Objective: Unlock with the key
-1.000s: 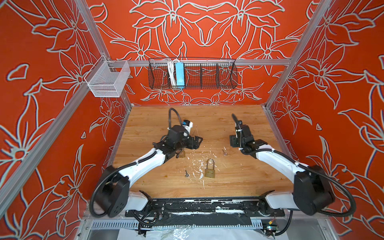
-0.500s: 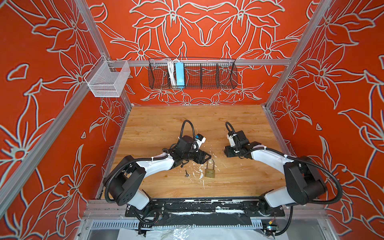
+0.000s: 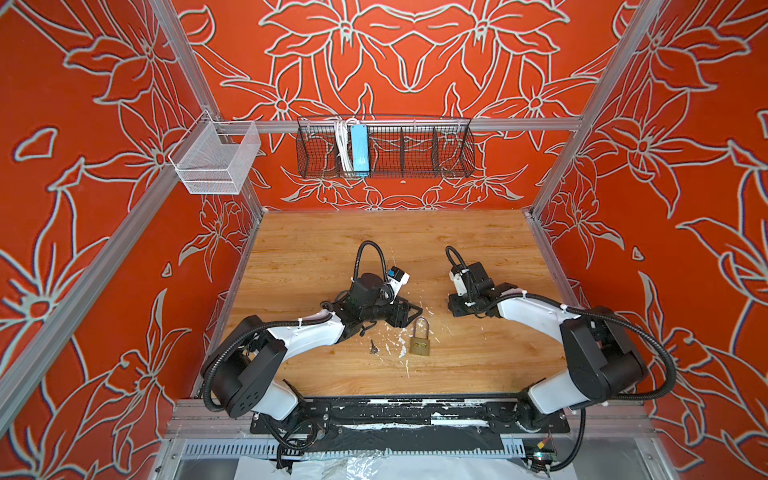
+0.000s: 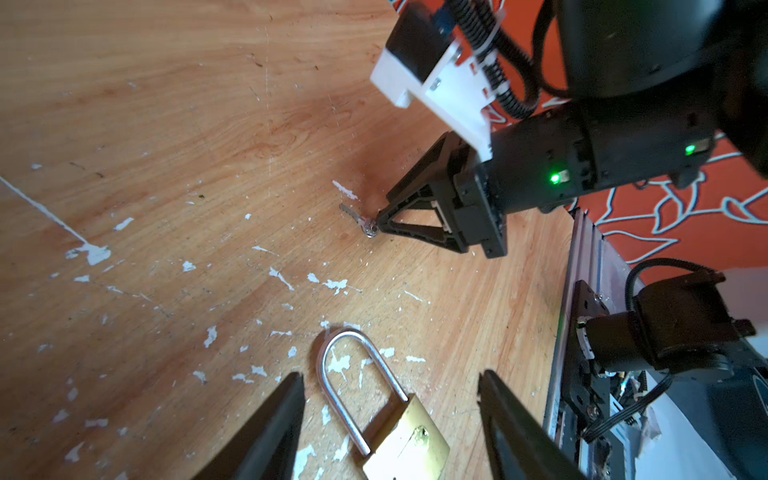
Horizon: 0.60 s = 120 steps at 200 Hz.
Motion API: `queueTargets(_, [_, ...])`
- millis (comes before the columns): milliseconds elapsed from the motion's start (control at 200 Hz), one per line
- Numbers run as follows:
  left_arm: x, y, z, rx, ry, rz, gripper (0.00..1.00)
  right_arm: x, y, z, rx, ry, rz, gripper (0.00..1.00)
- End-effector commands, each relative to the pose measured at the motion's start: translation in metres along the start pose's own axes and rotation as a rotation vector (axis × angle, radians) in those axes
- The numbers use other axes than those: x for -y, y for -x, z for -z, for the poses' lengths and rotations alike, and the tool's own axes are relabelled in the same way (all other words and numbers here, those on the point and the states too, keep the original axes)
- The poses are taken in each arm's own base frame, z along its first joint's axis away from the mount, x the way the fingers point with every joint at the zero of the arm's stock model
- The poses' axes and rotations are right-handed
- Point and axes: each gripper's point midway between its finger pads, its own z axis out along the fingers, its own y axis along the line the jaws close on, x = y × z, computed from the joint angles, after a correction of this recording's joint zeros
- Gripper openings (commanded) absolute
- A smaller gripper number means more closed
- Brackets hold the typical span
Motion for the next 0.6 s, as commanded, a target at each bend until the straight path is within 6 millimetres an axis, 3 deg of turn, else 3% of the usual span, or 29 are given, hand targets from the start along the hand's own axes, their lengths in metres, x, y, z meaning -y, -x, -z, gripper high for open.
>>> queueTargets(0, [0.0086,0.0114,0.0055,0.05,-0.024,-0.018,0.67,-0.0061,0.0077,-0.0021,0.009,0.011,0.02,0.34])
queueTargets(385, [0.0104,0.0111,0.007,0.053,-0.032,-0.017,0.67,-0.0065,0.0053,-0.0063,-0.015,0.005,0.027,0.23])
queueTargets(596, [0.0081,0.0095,0.0029,0.044,-0.034,0.005,0.67,-0.0075,0.0046,-0.0078,-0.023,0.011,0.028,0.07])
